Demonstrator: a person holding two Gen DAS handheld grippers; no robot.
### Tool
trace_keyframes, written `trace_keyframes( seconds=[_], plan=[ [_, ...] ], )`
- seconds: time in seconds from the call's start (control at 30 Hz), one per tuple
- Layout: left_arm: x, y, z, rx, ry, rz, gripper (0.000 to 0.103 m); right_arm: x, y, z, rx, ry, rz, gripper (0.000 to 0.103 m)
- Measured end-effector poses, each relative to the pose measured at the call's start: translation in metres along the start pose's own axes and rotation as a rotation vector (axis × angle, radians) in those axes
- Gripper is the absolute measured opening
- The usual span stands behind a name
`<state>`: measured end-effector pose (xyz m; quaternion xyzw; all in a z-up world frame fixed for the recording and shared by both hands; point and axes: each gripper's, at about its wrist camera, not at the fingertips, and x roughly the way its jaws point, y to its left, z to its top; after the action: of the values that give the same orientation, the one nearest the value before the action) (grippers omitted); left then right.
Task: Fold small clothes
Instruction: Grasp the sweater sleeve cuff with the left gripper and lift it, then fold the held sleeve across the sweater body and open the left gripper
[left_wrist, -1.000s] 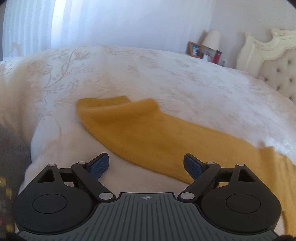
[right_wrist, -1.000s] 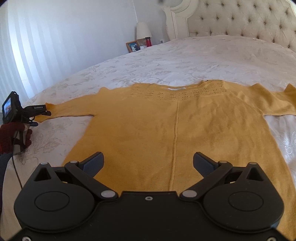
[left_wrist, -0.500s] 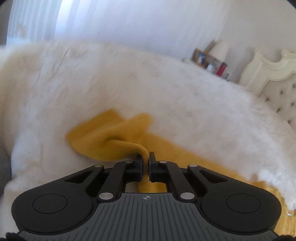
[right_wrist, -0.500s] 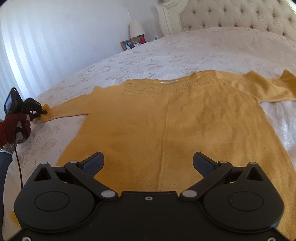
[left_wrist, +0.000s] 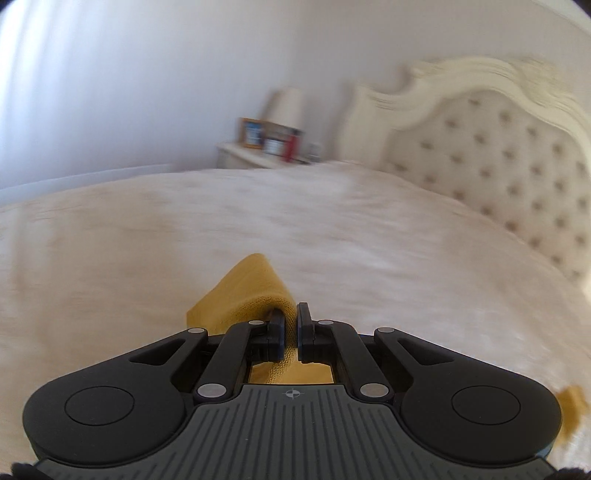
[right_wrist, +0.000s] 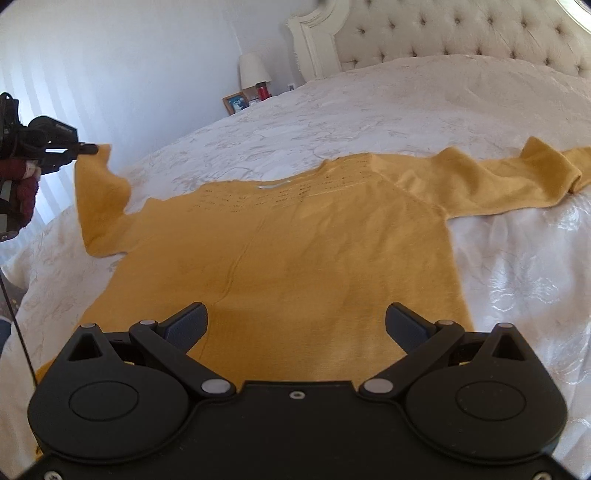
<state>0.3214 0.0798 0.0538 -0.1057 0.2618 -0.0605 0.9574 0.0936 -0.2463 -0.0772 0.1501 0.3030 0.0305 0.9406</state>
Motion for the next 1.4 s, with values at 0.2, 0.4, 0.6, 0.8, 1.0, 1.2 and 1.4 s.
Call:
trace_keyframes(
  seconds=[0.2, 0.4, 0.6, 0.8, 1.0, 1.2, 1.4],
  plan=[
    [0.034, -0.097, -0.031, 0.107, 0.056, -0.146, 0.005, -0.015, -0.015, 0.006, 0.004, 0.009, 0.024, 0.102],
    [0.074, -0.167, -0.085, 0.157, 0.145, -0.211, 0.006, -0.025, -0.031, 0.013, 0.054, -0.022, 0.024, 0.102],
    [0.090, -0.201, -0.135, 0.307, 0.266, -0.226, 0.056, -0.021, -0.042, 0.012, 0.092, -0.016, 0.005, 0.102],
    [0.062, -0.198, -0.161, 0.502, 0.219, -0.219, 0.076, -0.016, -0.042, 0.006, 0.081, 0.002, -0.007, 0.102],
    [0.004, -0.157, -0.186, 0.615, 0.162, -0.203, 0.082, -0.005, -0.036, -0.006, 0.046, 0.032, -0.033, 0.102],
    [-0.019, -0.090, -0.206, 0.540, 0.233, -0.122, 0.082, 0.000, -0.020, -0.015, -0.033, 0.032, -0.113, 0.102],
    [-0.016, -0.031, -0.202, 0.353, 0.253, -0.090, 0.093, 0.008, 0.013, 0.006, -0.157, 0.011, -0.146, 0.098]
  ],
)
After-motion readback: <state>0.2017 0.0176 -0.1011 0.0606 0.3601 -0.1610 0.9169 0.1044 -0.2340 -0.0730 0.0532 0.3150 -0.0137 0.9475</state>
